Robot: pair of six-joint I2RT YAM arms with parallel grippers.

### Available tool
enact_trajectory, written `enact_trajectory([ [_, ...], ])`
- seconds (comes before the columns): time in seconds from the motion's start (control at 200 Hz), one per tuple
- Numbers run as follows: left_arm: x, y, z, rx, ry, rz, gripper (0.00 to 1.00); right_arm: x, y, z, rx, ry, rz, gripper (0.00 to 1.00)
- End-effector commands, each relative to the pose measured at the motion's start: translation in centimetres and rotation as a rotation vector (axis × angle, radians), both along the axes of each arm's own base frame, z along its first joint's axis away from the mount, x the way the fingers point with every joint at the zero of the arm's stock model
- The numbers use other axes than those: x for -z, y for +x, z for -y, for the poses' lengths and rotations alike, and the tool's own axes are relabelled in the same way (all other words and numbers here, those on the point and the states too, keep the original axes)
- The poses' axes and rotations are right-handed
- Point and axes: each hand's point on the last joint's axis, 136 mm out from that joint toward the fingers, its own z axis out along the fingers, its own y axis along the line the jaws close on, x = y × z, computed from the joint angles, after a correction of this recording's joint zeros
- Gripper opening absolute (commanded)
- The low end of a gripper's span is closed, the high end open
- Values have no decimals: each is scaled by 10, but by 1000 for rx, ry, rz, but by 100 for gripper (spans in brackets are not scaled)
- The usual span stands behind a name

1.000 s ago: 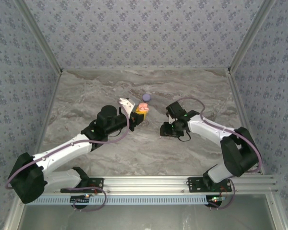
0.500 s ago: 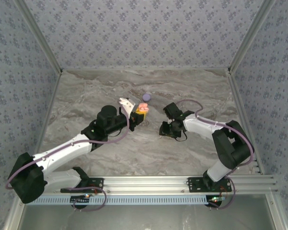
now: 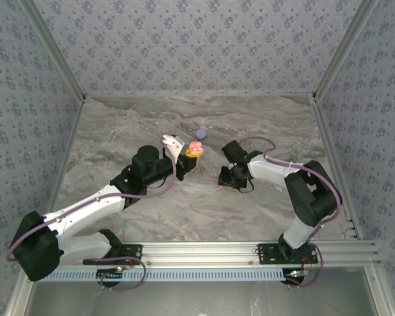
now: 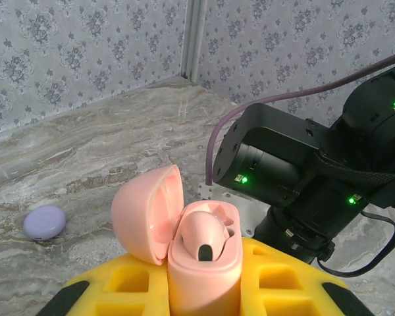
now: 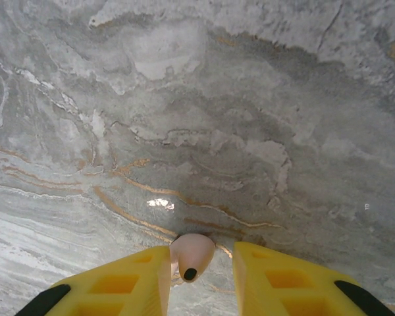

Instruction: Insert the wireless bluetooth earbuds into the charging case

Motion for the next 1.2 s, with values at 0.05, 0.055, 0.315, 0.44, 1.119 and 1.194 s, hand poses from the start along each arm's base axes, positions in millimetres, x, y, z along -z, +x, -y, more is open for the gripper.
enact_trajectory([
  [0.05,-14,-4,-1,10,-23,49,14,-1,8,-4,7,-17,7,30],
  [0.055,-14,-4,-1,10,-24,49,14,-1,8,-4,7,-17,7,30],
  [0.315,-16,-5,-1,12,-25,51,14,1,11,2,-13,-79,6,19],
  [0.44,-16,-5,-1,11,-26,51,14,-2,15,8,-55,-131,18,16],
  [1.119,-14,-4,-1,8,-26,46,13,-5,50,4,-388,-222,6,30],
  [1.194,-14,-4,-1,8,-26,47,14,-9,50,3,-368,-213,13,34],
])
